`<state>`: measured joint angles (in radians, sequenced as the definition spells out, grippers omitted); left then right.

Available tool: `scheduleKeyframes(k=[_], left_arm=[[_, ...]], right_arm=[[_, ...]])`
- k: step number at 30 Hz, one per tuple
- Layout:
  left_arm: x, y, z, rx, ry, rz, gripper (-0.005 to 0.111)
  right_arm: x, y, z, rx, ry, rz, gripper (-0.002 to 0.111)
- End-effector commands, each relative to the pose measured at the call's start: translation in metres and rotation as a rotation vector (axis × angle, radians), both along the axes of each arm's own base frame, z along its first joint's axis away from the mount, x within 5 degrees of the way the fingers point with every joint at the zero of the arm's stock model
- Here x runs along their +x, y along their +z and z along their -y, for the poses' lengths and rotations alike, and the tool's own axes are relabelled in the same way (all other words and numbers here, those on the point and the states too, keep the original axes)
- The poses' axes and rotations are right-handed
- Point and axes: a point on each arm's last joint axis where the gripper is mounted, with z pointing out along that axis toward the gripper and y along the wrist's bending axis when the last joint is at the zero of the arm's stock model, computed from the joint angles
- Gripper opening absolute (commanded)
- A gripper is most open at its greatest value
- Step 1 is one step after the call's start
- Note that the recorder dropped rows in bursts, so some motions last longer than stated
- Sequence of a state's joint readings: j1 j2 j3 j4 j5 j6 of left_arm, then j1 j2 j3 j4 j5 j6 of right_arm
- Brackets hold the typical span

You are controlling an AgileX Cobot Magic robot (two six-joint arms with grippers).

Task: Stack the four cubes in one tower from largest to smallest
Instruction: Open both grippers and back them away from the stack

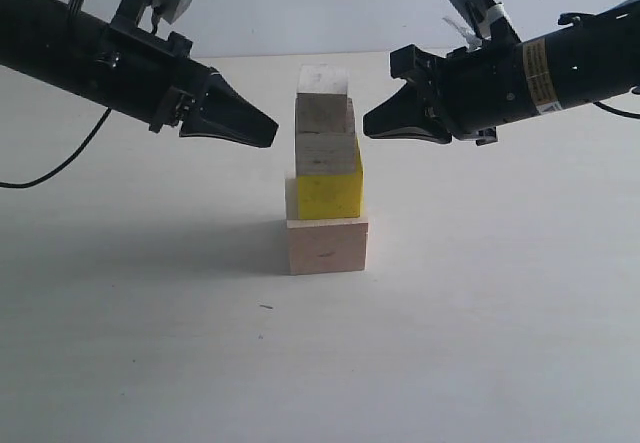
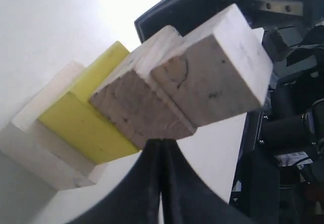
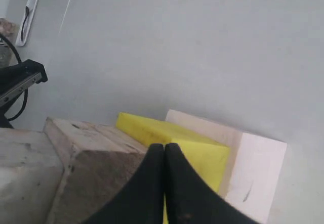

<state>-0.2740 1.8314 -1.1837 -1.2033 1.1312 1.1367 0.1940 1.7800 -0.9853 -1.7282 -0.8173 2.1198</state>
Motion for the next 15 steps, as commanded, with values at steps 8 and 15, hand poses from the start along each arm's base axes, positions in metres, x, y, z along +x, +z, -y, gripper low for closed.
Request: scheduleKeyframes(k=[8,15], left_arm=[[0.003,-0.011,0.004,-0.013,0.013,-0.030,0.000],[0.004,-0.014,0.004,-0.011,0.012,-0.041,0.000]], right_arm=[[0.000,0.001,-0.001,0.007,0.002,0.003,0.000],[0.000,0.000,0.000,0.004,-0.001,0.005,0.000]])
